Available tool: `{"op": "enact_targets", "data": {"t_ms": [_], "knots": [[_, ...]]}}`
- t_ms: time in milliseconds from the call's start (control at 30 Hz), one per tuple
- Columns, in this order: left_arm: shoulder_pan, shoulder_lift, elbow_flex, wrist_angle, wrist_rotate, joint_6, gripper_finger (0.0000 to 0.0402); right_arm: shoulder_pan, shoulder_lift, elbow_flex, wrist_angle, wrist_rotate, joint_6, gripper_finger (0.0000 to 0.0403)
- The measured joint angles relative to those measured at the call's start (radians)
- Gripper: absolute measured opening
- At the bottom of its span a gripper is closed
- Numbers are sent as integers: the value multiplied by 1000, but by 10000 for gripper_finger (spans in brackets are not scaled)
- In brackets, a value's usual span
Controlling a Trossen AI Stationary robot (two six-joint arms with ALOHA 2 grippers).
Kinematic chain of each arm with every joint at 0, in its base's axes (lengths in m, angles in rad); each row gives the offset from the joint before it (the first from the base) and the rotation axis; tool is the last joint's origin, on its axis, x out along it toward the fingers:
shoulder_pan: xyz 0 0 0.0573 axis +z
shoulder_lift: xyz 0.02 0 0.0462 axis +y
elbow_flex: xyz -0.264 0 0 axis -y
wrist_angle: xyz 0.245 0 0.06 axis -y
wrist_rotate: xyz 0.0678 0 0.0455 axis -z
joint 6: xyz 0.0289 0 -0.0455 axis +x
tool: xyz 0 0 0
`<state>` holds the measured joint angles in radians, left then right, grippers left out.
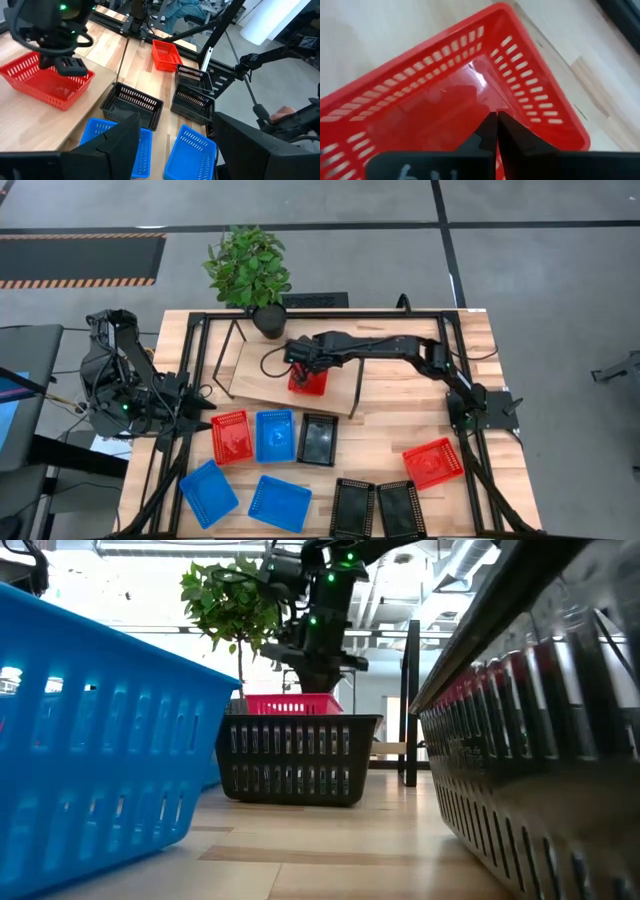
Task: Stack baskets on shelf by color
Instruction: Stack the left red basket on top of the other red basket on the shelf
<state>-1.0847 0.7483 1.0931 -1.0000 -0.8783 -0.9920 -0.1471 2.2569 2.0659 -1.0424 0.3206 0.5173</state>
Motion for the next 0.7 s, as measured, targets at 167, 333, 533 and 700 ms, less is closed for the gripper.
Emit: {"op": "enact_targets", "data": {"t_ms": [167,333,533,700], "knots": [[0,0,0,0,0,0,237,34,-1,91,0,-11,-43,23],[0,0,0,-21,8,-29,237,119,-8,183,139,-118,-117,35],[0,0,0,-65,8,-77,237,254,17,184,407,-146,-268,90],[0,0,0,-66,7,-78,237,317,99,182,581,-149,-333,158]]}}
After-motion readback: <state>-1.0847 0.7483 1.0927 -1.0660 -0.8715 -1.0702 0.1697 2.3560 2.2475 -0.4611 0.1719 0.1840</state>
